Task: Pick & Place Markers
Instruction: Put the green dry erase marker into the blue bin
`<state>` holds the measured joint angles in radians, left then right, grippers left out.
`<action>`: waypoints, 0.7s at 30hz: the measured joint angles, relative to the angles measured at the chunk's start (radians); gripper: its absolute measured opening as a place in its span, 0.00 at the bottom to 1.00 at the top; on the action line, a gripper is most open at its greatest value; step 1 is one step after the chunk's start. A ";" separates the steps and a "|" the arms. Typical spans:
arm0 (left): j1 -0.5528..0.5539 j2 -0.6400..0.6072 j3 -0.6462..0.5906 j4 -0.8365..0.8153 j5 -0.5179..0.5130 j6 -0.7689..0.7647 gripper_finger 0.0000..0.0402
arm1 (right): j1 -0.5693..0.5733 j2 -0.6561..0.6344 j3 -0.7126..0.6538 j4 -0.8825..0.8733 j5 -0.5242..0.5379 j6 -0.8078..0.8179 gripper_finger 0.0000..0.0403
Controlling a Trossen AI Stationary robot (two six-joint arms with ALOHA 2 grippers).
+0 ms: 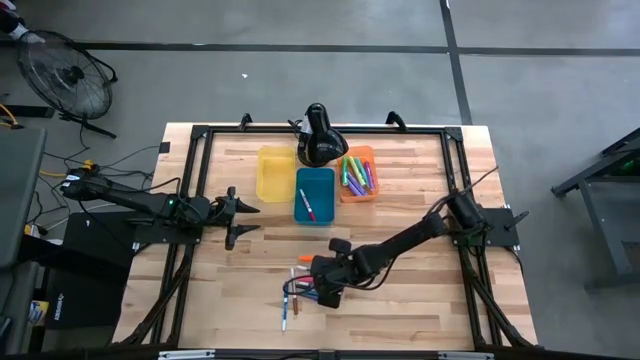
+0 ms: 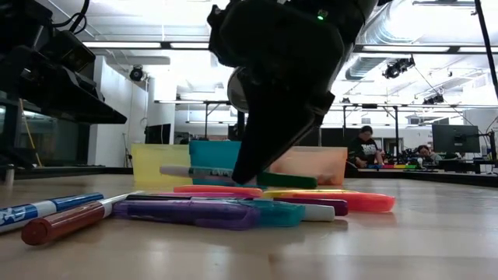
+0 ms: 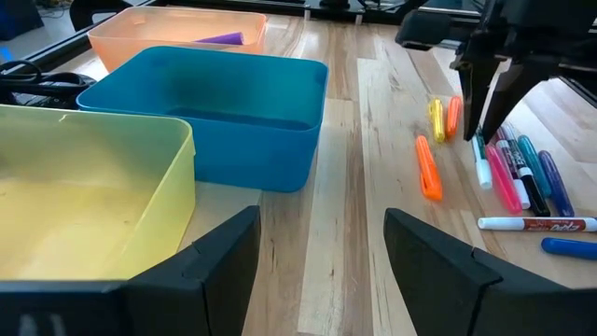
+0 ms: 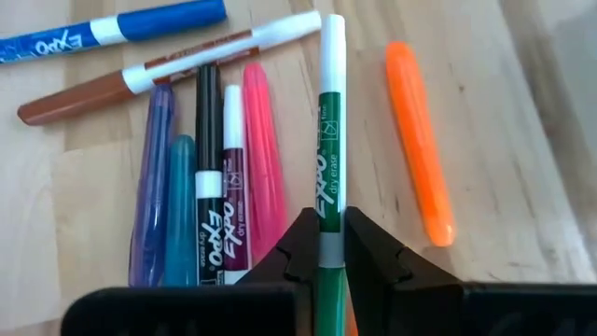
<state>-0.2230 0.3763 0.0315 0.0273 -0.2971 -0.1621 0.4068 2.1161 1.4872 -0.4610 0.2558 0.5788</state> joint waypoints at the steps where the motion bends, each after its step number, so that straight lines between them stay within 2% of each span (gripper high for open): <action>1: 0.000 0.000 0.000 0.000 0.000 0.000 0.56 | 0.000 -0.004 0.000 -0.001 0.002 -0.002 0.06; 15: 0.000 0.000 0.000 0.000 0.000 0.000 0.56 | -0.018 -0.015 0.002 -0.008 0.029 -0.003 0.06; 21: 0.000 0.000 0.000 0.000 0.000 0.000 0.56 | -0.052 -0.016 0.002 -0.006 0.049 0.061 0.06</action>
<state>-0.2230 0.3763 0.0315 0.0273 -0.2973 -0.1620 0.3551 2.0998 1.4895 -0.4671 0.3044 0.6396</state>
